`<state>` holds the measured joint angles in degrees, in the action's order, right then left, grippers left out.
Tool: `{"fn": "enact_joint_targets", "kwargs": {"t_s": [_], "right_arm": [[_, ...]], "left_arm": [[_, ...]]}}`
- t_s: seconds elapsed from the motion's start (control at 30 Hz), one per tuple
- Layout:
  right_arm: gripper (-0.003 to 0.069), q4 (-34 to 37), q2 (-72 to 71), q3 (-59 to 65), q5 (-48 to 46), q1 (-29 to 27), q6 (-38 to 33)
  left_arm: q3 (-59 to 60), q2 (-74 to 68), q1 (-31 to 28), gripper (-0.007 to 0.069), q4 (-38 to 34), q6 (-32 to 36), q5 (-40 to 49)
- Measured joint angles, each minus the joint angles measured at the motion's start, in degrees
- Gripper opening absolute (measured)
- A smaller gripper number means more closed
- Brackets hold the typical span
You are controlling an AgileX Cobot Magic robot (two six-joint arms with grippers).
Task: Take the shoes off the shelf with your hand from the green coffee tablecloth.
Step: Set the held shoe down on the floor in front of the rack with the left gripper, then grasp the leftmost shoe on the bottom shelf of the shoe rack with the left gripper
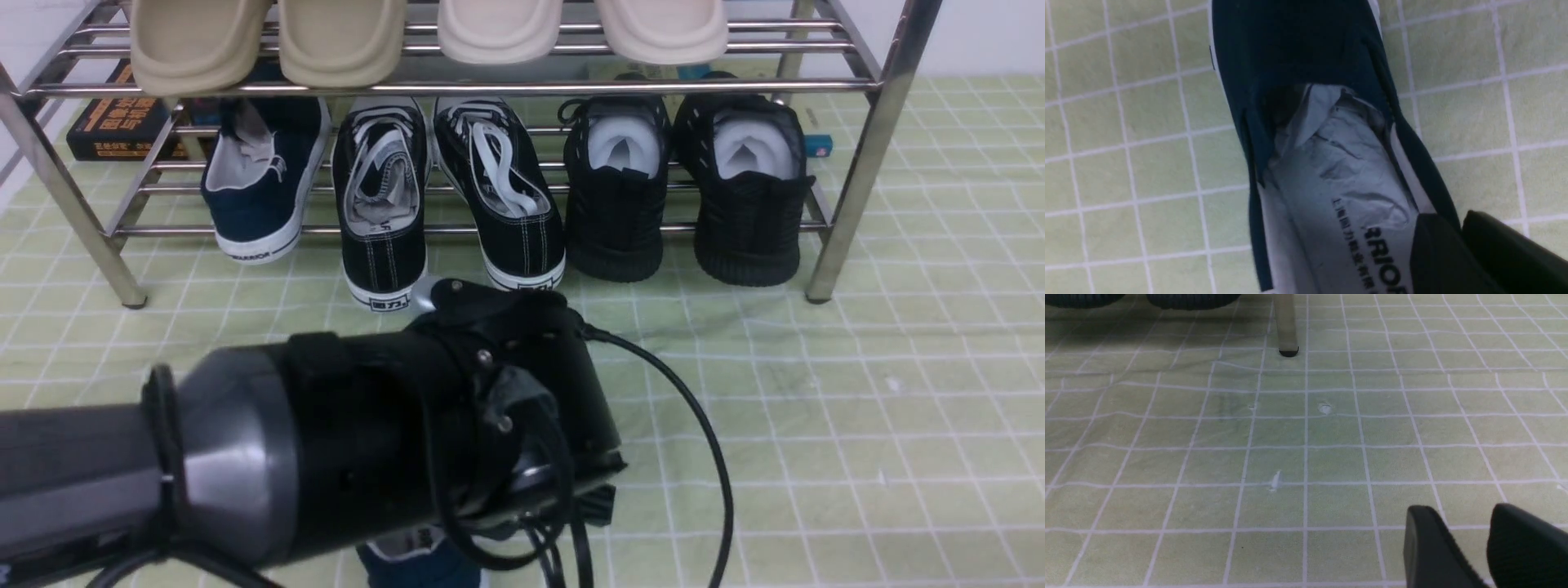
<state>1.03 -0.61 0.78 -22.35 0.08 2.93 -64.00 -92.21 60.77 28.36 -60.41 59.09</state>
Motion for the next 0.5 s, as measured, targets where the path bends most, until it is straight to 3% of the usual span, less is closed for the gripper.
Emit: {"fn": "enact_joint_targets", "kwargs": {"t_s": [0.2, 0.3, 0.4, 0.5], "right_arm": [[0.0239, 0.0, 0.0, 0.0, 0.0, 0.0, 0.0], [0.0239, 0.0, 0.0, 0.0, 0.0, 0.0, 0.0], [0.0239, 0.0, 0.0, 0.0, 0.0, 0.0, 0.0], [0.0239, 0.0, 0.0, 0.0, 0.0, 0.0, 0.0]], "left_arm": [[-0.1, 0.5, 0.0, 0.0283, -0.9, 0.6, 0.9], [-0.1, 2.2, 0.0, 0.0326, -0.7, 0.7, 3.9], [-0.1, 6.9, 0.0, 0.0323, 1.6, 0.9, 8.2], [-0.1, 13.1, -1.3, 0.0238, 5.5, 1.0, 9.7]]}}
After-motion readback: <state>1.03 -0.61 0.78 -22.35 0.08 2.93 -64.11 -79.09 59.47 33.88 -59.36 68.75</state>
